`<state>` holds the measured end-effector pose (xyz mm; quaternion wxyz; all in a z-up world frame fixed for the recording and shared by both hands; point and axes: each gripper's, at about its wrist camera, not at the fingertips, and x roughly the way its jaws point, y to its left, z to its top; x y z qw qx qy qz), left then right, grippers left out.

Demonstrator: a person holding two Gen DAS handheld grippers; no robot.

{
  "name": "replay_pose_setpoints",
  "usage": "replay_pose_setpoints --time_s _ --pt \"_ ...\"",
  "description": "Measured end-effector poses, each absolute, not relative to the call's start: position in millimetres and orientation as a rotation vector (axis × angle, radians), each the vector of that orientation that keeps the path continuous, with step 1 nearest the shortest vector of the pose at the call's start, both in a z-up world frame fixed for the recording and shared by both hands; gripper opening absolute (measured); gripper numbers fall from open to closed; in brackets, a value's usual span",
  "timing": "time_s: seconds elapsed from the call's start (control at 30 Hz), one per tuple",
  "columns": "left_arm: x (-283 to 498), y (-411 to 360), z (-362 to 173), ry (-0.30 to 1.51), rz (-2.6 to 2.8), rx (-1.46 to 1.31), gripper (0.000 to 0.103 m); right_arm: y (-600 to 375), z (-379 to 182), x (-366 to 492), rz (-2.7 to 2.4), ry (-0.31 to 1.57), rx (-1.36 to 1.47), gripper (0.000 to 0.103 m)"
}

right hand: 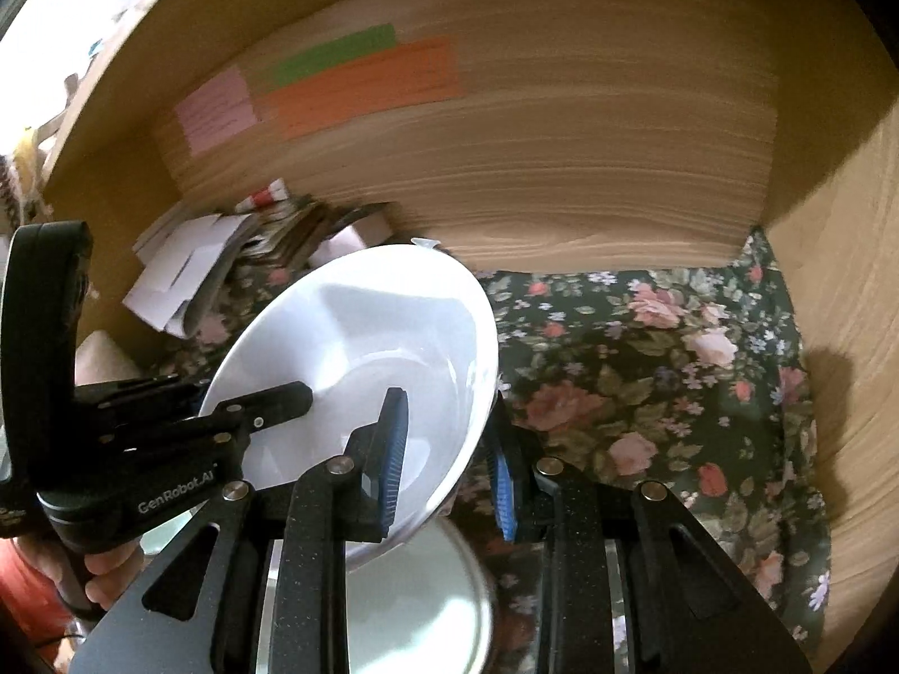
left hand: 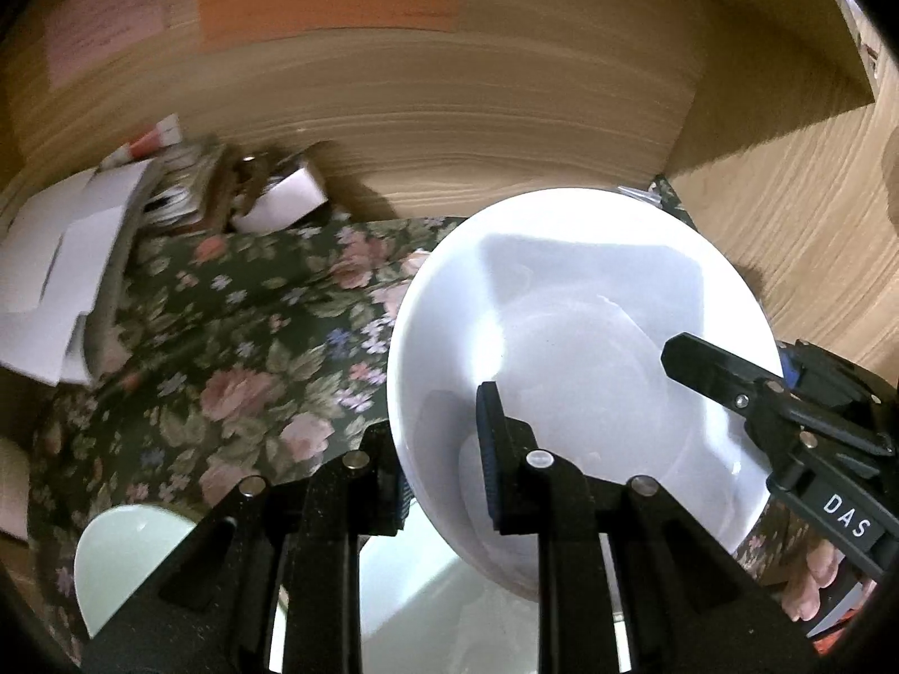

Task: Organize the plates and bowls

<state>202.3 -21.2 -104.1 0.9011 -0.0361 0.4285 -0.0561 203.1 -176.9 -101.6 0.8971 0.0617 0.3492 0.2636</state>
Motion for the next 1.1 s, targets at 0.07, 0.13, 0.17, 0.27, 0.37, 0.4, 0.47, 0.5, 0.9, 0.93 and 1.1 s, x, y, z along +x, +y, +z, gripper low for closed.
replay_pose_setpoints --time_s 0.07,0.13,0.17,0.27,0.37,0.4,0.47,0.5,0.9,0.93,1.1 --pt "195.1 -14.0 -104.0 0.881 -0.105 -0.084 0.020 -168.9 -100.2 198.4 0.564 0.720 0.118 0.025" --pt "186.9 -6.8 -103.3 0.877 -0.092 -0.096 0.020 -162.4 -98.9 194.8 0.578 0.718 0.111 0.025" --pt "182.0 -1.9 -103.1 0.874 -0.084 -0.103 0.020 -158.6 -98.2 192.4 0.587 0.715 0.106 0.024" --pt "171.2 8.8 -104.8 0.870 -0.066 -0.121 0.020 -147.7 -96.8 187.1 0.616 0.708 0.098 0.024" --pt "160.6 20.3 -106.2 0.865 -0.048 -0.136 0.020 -135.5 -95.3 182.3 0.640 0.703 0.085 0.024" --pt "156.5 24.8 -106.7 0.863 -0.039 -0.140 0.020 -132.6 -95.0 181.7 0.646 0.703 0.084 0.025" --pt "150.4 33.2 -107.9 0.861 -0.024 -0.150 0.020 -124.2 -94.6 178.2 0.666 0.704 0.077 0.024" --pt "145.9 38.3 -108.5 0.861 -0.015 -0.156 0.020 -118.9 -94.5 175.6 0.676 0.703 0.070 0.025" --pt "104.8 92.7 -116.1 0.857 0.085 -0.212 0.020 -65.9 -97.7 154.3 0.779 0.715 0.023 0.025" --pt "101.7 97.4 -116.3 0.856 0.093 -0.216 0.020 -62.6 -98.0 152.8 0.785 0.715 0.019 0.025" --pt "91.8 112.8 -119.9 0.856 0.117 -0.235 0.020 -46.2 -100.3 145.8 0.813 0.723 0.001 0.025"
